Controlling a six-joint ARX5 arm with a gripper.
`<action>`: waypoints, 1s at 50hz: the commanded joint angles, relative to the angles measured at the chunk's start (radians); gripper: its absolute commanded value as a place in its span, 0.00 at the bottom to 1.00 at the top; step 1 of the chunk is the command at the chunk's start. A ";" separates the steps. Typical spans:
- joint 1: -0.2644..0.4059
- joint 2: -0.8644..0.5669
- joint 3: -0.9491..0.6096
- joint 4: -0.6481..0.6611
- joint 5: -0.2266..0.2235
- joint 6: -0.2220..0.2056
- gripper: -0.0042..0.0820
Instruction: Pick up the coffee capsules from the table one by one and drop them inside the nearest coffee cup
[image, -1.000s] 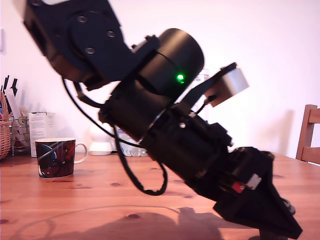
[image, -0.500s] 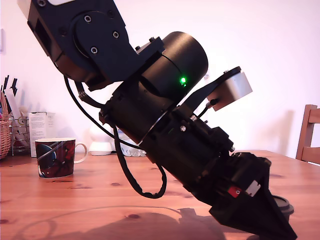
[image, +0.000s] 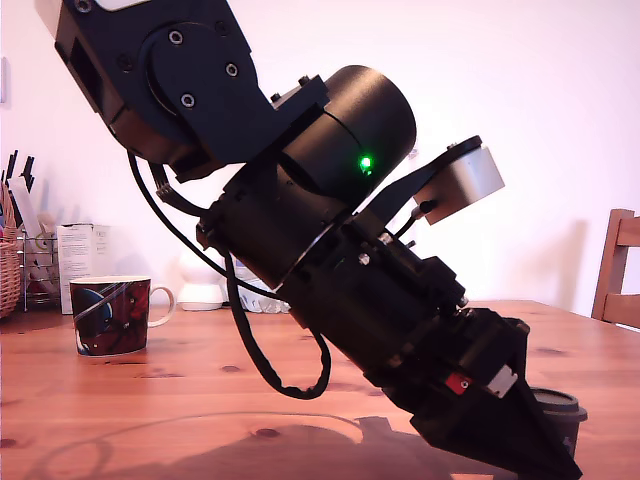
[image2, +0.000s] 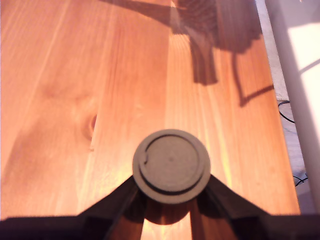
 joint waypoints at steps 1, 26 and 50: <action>-0.004 0.029 0.003 0.000 0.005 0.011 0.23; 0.002 0.008 0.003 0.000 0.034 0.005 0.10; 0.050 -0.170 0.002 -0.101 -0.044 -0.056 0.10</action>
